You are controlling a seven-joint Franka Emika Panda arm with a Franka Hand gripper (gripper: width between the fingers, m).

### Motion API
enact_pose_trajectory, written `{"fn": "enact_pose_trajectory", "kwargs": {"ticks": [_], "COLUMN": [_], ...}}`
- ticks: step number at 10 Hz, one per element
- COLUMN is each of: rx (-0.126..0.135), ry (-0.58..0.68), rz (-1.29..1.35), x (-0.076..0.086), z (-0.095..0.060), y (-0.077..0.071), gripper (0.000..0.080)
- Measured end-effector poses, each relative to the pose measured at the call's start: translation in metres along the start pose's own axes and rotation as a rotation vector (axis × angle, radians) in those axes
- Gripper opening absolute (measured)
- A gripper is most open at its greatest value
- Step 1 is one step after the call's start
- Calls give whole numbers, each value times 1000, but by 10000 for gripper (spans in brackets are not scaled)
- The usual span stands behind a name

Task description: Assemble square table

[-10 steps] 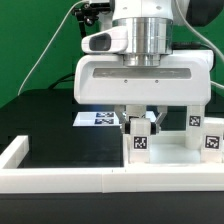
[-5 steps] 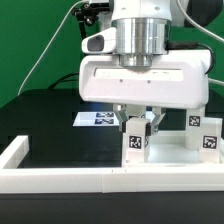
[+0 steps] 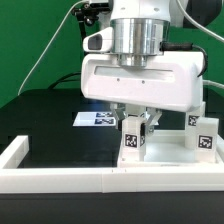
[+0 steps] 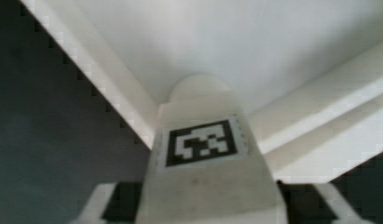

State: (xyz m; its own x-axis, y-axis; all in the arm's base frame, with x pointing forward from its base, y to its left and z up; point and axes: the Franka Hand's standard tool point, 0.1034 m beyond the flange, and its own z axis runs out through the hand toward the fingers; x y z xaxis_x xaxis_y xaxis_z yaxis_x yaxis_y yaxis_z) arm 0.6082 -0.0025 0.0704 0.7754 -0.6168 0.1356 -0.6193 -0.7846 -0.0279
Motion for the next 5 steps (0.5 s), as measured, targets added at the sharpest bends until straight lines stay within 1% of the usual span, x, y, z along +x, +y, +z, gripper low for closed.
{"fn": "enact_pose_trajectory", "kwargs": {"ticks": [1, 2, 3, 5], "rx": [0, 3, 4, 12], "ry": [0, -2, -5, -10], "rz": [-1, -5, -13, -33], "x": [0, -3, -8, -19], "z": [0, -1, -2, -8], "y": [0, -3, -5, -12], "gripper": [566, 566, 632, 647]}}
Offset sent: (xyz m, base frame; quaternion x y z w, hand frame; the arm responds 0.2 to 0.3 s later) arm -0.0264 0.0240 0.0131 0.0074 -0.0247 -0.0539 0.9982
